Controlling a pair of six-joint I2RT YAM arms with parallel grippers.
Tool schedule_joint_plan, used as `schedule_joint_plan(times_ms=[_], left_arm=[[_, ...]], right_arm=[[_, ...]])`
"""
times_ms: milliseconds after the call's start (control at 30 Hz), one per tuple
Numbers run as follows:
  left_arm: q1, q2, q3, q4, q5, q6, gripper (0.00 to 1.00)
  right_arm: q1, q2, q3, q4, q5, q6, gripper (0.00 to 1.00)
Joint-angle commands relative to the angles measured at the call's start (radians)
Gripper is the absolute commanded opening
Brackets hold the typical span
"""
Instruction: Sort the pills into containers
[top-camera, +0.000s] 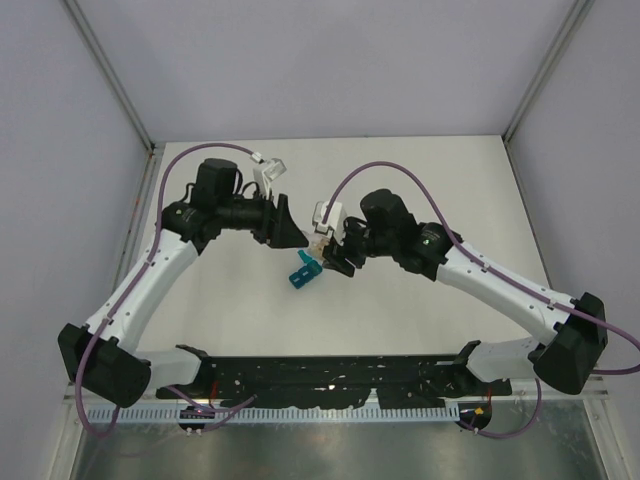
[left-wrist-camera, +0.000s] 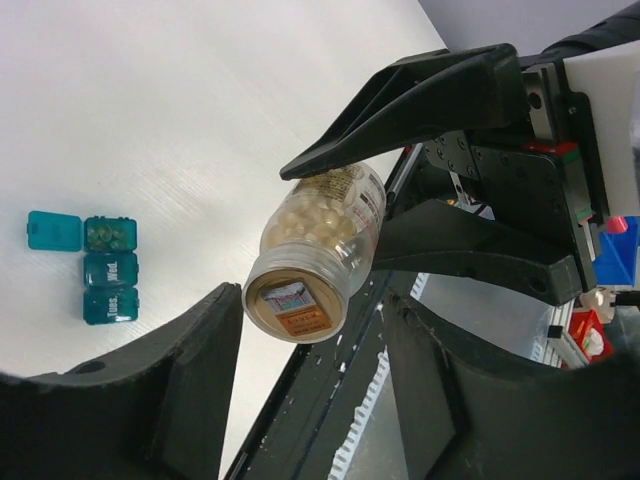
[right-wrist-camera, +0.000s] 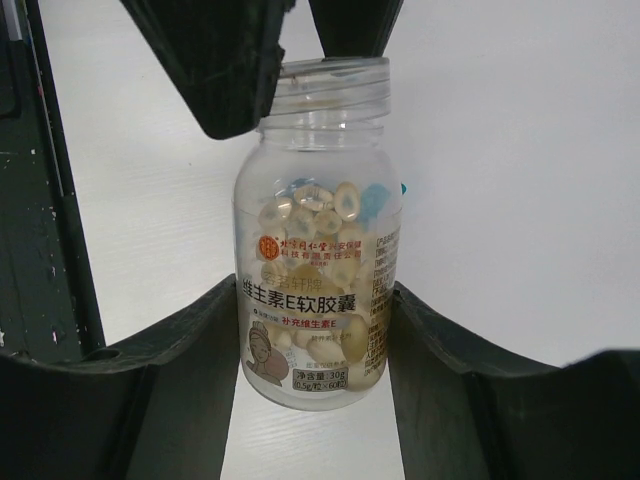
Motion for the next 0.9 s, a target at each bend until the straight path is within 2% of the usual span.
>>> schedule_joint_plan(times_ms=[0, 367, 467, 533, 667, 867], left_arm=[[0.002, 0.015, 0.027, 0.023, 0.049, -0.008, 0.57], [0.002, 0.044, 0.029, 0.027, 0.069, 0.014, 0.34], [-0.001, 0.053, 0.027, 0.026, 0.101, 0.04, 0.17], [-0.003, 0.061, 0.03, 0.011, 0.112, 0.081, 0.0], [-0.02, 0.058, 0.035, -0.046, 0.129, 0.228, 0.0], [-0.053, 0.021, 0.026, -0.084, 0.109, 0.369, 0.0]], right_arm=[[0.008, -0.039, 0.002, 0.06, 0.016, 0.008, 0.06], [0.008, -0.04, 0.007, 0.051, -0.024, 0.01, 0.06], [0.006, -0.042, 0.007, 0.049, -0.047, 0.01, 0.05], [0.009, -0.041, 0.009, 0.046, -0.069, 0.005, 0.06], [0.006, -0.039, 0.012, 0.029, -0.135, -0.008, 0.05], [-0.015, -0.014, 0.033, -0.009, -0.273, -0.019, 0.06]])
